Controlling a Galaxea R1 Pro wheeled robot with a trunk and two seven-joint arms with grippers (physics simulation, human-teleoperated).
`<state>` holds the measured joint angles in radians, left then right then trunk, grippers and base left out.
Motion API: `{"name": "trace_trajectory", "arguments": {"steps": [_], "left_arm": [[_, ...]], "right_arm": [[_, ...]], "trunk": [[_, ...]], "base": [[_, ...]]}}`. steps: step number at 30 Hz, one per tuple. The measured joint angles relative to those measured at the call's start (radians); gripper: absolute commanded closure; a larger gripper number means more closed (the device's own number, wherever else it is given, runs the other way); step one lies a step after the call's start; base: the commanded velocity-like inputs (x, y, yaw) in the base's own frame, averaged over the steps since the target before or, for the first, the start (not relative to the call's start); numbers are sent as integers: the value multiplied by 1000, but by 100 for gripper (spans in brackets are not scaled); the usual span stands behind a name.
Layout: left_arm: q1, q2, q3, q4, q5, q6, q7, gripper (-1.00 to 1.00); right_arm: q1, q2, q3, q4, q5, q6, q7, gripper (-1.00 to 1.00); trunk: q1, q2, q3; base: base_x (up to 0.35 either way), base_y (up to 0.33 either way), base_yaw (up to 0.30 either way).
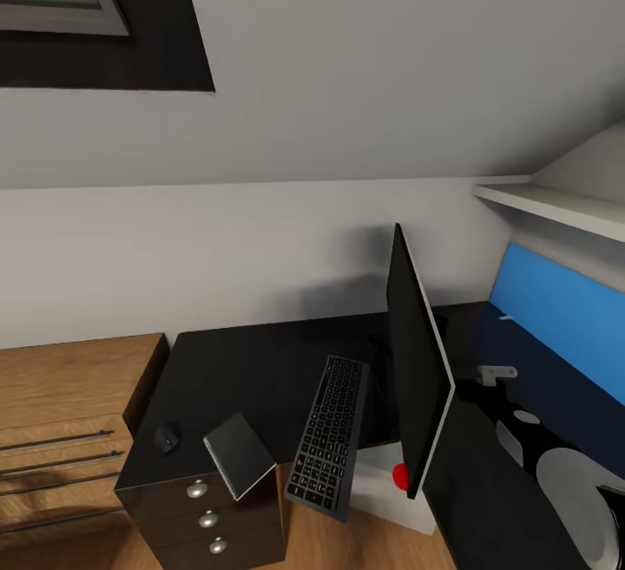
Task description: In the bedroom, organize the workspace by keeping the computer under the desk, ensuring the monitor is on the desk, placing the keyboard on the desk next to the monitor, placing the mouse on the desk next to the keyboard, moving the folder from the swivel chair onto the desk next to the mouse, stacking the notebook on top of the folder with the pen on top of the notebook, and positioning the swivel chair next to the desk.
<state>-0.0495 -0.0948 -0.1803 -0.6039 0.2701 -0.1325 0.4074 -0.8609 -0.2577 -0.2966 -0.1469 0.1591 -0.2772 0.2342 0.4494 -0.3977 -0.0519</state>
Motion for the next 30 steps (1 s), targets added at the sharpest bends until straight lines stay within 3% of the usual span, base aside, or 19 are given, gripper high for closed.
{"name": "trace_trajectory", "arguments": {"steps": [30], "left_arm": [[0,0,0,-1,-1,-1,0,-100]], "right_arm": [[0,0,-1,1,2,-1,-1,-100]], "trunk": [[0,0,0]], "base": [[85,0,0]]}}
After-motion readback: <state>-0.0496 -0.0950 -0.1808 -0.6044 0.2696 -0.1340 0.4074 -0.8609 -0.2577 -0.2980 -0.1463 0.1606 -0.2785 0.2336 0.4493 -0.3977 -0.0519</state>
